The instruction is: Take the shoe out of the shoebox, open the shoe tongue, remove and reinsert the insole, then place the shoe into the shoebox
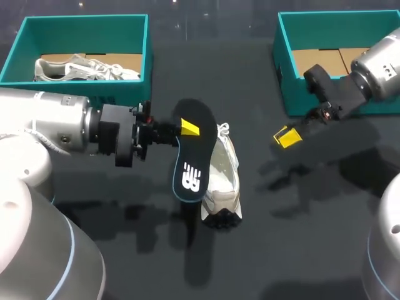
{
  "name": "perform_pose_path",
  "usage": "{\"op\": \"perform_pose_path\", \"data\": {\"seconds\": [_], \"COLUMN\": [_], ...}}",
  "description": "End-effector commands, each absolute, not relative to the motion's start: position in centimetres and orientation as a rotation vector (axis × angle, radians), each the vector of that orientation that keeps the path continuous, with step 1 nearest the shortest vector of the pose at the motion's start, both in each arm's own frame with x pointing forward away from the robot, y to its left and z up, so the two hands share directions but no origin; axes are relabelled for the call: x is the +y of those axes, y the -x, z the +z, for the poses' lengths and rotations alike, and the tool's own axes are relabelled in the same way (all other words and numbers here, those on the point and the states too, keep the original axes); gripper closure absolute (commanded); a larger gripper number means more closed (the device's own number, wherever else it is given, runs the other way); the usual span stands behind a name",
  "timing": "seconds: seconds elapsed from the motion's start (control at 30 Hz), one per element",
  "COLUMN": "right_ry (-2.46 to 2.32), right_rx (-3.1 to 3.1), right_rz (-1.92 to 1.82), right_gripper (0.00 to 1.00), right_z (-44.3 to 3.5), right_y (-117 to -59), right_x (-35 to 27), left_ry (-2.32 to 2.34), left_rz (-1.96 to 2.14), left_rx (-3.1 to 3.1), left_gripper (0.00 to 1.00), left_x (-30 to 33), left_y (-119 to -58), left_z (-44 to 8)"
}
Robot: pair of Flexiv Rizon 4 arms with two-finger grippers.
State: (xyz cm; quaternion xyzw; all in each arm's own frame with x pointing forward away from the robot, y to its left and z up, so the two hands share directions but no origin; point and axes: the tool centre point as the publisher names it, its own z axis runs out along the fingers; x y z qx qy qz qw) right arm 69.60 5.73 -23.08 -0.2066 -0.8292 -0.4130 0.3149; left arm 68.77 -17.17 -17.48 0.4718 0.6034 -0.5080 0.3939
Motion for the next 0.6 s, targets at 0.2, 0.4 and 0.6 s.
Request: {"op": "perform_pose_path", "data": {"seconds": [0.2, 0.4, 0.6], "right_ry": [0.357, 0.357, 0.357], "right_rx": [-2.462, -2.462, -2.462], "right_rz": [-0.911, -0.911, -0.911], "right_gripper": [0.00, 0.00, 0.00], "right_z": [-25.9, -25.9, -25.9], "right_y": [-66.8, -66.8, -66.8], "right_x": [2.9, 2.9, 2.9], "left_ry": [-1.225, -1.225, -1.225], "left_rz": [-1.539, -1.539, -1.539], "left_rx": [1.563, 1.563, 1.563], "left_gripper": [1.00, 1.00, 1.00], "left_x": [-17.5, -17.5, -17.5], "left_y": [-65.6, -65.6, -65.6], "left_z": [-16.3, -16.3, -16.3]}}
